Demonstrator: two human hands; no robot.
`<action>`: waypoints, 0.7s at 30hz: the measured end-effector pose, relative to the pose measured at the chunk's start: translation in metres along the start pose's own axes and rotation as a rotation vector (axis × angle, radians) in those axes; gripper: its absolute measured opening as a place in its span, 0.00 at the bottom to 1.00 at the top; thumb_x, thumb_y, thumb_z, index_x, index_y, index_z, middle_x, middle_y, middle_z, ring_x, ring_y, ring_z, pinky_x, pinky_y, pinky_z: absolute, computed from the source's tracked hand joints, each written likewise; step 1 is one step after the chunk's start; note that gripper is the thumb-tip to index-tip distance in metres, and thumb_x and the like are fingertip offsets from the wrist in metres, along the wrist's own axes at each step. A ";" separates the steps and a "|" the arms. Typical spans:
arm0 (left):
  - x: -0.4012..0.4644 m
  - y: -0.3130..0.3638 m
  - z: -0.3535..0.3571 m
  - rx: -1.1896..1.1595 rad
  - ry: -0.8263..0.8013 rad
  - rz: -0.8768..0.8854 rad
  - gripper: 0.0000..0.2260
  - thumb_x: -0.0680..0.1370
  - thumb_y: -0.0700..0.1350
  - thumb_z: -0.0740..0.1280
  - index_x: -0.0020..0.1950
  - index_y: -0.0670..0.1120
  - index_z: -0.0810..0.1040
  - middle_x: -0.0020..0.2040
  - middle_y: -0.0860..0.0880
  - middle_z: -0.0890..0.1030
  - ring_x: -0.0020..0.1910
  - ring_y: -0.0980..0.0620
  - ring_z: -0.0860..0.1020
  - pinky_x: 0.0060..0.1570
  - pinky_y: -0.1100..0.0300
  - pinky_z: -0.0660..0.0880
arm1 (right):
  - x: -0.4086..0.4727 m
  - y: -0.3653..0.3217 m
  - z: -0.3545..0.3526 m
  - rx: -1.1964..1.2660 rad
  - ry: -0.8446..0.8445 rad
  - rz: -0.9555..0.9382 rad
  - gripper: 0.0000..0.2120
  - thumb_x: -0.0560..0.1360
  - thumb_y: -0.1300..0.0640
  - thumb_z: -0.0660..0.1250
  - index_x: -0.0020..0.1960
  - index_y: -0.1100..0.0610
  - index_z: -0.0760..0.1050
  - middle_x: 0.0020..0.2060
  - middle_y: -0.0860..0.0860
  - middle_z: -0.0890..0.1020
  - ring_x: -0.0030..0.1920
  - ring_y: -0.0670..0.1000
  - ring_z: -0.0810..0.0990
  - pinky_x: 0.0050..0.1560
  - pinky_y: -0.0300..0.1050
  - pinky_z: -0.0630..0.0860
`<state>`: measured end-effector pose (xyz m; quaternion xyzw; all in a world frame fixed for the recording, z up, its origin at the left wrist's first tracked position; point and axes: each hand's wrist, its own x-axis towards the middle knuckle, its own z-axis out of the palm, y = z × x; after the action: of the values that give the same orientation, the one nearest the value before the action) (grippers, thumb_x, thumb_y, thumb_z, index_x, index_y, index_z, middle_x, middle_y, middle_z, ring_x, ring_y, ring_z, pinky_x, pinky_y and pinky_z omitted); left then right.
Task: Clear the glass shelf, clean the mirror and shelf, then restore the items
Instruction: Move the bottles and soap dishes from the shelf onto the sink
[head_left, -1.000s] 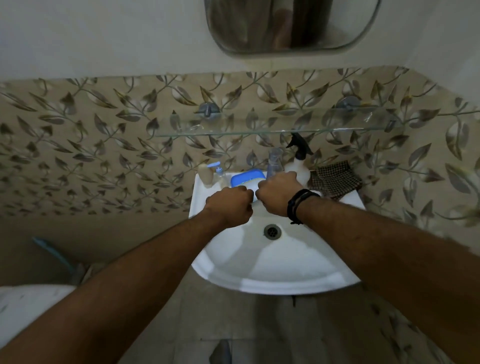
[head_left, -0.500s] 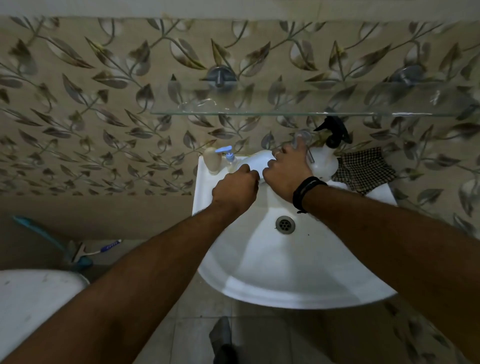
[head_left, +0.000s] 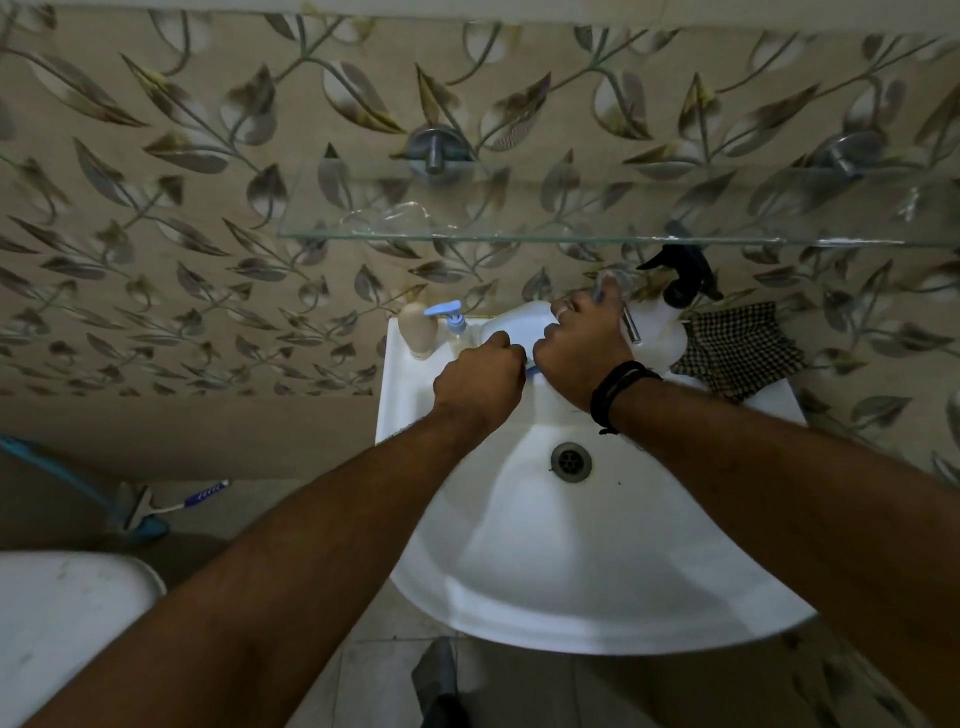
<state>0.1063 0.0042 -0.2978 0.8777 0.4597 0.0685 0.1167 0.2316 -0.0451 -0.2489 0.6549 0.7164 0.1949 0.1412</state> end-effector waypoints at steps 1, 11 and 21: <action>0.001 0.000 0.001 -0.001 -0.003 -0.006 0.11 0.82 0.46 0.58 0.56 0.47 0.79 0.53 0.47 0.75 0.46 0.43 0.78 0.38 0.52 0.72 | 0.001 0.001 0.002 0.003 0.006 -0.001 0.04 0.64 0.61 0.74 0.31 0.56 0.83 0.38 0.62 0.84 0.43 0.62 0.81 0.57 0.78 0.68; 0.010 0.000 0.008 -0.001 -0.008 -0.025 0.11 0.82 0.45 0.59 0.57 0.48 0.80 0.54 0.47 0.76 0.47 0.43 0.78 0.41 0.51 0.76 | 0.007 0.004 0.008 0.000 -0.076 0.021 0.18 0.74 0.60 0.55 0.44 0.59 0.84 0.47 0.62 0.82 0.53 0.63 0.77 0.66 0.77 0.55; 0.010 -0.005 0.016 -0.036 0.009 -0.016 0.11 0.82 0.49 0.60 0.58 0.49 0.80 0.54 0.48 0.77 0.48 0.43 0.79 0.38 0.53 0.73 | 0.006 0.006 0.012 0.042 -0.044 -0.009 0.02 0.65 0.59 0.75 0.36 0.57 0.84 0.40 0.60 0.84 0.49 0.63 0.80 0.62 0.76 0.64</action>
<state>0.1119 0.0126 -0.3148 0.8715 0.4659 0.0798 0.1307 0.2420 -0.0376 -0.2564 0.6586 0.7200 0.1648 0.1439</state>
